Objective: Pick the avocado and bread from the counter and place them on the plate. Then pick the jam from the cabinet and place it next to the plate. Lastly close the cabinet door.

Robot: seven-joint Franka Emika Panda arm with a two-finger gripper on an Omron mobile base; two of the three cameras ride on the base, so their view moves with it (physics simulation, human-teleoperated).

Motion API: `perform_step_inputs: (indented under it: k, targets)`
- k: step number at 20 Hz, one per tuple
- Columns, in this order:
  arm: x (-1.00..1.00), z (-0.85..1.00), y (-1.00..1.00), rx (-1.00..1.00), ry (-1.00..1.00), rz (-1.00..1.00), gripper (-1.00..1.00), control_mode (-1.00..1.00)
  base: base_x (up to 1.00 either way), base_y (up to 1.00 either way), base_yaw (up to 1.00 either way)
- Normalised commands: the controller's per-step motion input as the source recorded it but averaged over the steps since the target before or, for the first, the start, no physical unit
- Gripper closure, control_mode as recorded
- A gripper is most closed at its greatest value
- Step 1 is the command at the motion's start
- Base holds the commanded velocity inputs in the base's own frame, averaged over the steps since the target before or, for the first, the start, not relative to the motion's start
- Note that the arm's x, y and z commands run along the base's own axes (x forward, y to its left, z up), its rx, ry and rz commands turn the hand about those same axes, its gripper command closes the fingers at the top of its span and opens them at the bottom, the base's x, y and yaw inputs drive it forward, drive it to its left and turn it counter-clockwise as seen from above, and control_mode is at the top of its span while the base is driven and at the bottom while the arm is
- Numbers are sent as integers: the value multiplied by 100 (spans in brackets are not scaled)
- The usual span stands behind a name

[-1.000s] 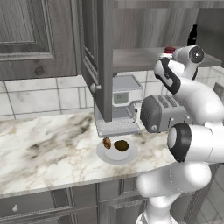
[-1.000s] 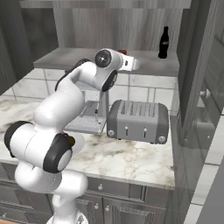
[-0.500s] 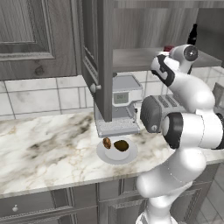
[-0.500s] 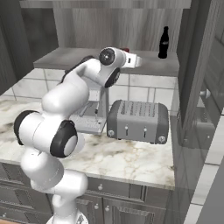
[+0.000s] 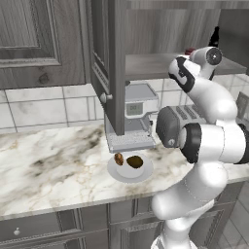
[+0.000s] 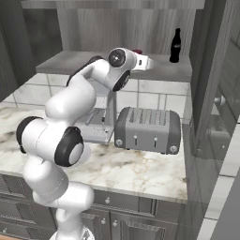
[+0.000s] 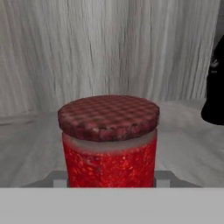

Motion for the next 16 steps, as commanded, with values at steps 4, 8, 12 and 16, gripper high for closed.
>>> perform_step_inputs:
  k: [4, 8, 12, 16]
  targets:
    - [-60, 92, -1, 2, 0, 0, 100, -100, 0, 0, 0]
    - [-72, 99, 0, 0, 0, 1, 100, -100, 0, 0, 0]
    - [-100, 27, 0, -4, 0, 8, 100, -100, 0, 0, 0]
    - [-100, -31, 0, -14, -1, 20, 100, -100, 0, 0, 0]
